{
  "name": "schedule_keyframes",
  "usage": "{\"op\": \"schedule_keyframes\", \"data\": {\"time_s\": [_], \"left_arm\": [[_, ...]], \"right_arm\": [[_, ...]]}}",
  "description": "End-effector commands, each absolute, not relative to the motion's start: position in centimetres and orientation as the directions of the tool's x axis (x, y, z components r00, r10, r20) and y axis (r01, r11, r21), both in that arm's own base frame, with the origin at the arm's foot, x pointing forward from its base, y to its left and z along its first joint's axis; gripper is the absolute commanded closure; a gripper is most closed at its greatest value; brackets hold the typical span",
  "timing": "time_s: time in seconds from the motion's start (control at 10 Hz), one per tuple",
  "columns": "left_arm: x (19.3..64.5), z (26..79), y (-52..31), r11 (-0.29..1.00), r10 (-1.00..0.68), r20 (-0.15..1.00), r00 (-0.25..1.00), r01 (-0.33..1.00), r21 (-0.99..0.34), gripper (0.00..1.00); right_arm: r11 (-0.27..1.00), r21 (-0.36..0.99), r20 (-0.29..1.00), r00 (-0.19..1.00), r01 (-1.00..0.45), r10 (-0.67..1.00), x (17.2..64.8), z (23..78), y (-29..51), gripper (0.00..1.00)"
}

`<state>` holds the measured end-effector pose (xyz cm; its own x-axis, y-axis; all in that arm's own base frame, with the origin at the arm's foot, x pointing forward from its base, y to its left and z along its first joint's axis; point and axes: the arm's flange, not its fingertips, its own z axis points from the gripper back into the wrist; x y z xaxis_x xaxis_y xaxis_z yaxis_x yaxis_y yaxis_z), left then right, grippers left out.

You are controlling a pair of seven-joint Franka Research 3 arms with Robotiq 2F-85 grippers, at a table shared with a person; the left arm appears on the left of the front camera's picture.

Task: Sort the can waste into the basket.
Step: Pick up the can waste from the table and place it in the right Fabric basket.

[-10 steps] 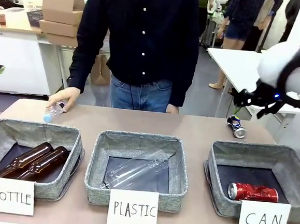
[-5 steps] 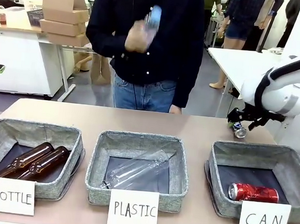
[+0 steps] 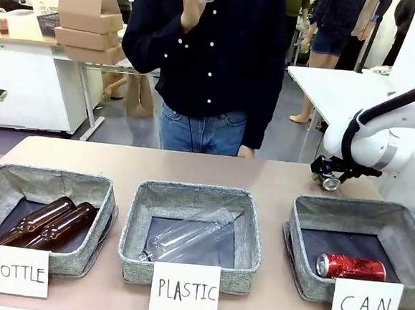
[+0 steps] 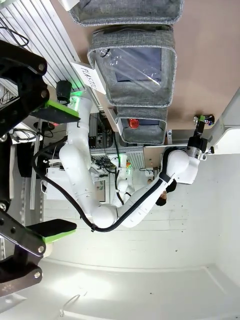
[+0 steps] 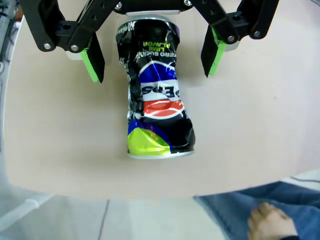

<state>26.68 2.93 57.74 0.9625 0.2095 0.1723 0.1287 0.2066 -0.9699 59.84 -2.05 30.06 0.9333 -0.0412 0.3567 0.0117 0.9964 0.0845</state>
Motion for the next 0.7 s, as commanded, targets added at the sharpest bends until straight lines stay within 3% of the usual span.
{"op": "schedule_keyframes", "data": {"time_s": [0.0,0.3,0.4,0.5,0.6], "left_arm": [[26.73,58.15,2.74,0.188,0.208,0.173,0.963,0.134,-0.973,0.00],[26.73,58.15,2.74,0.188,0.208,0.173,0.963,0.134,-0.973,0.00],[26.73,58.15,2.74,0.188,0.208,0.173,0.963,0.134,-0.973,0.00],[26.73,58.15,2.74,0.188,0.208,0.173,0.963,0.134,-0.973,0.00],[26.73,58.15,2.74,0.188,0.208,0.173,0.963,0.134,-0.973,0.00]], "right_arm": [[0.998,0.066,0.375,0.926,0.008,-0.033,60.54,30.10,-2.01,0.00],[0.997,0.072,0.376,0.926,0.012,-0.038,60.60,30.11,-1.99,0.00],[0.997,0.075,0.374,0.927,0.001,-0.029,60.61,30.13,-1.93,0.12],[0.996,0.088,0.368,0.929,0.004,-0.036,60.66,30.25,-1.91,0.60],[0.996,0.087,0.368,0.929,0.001,-0.033,60.68,30.31,-1.90,0.72]]}}
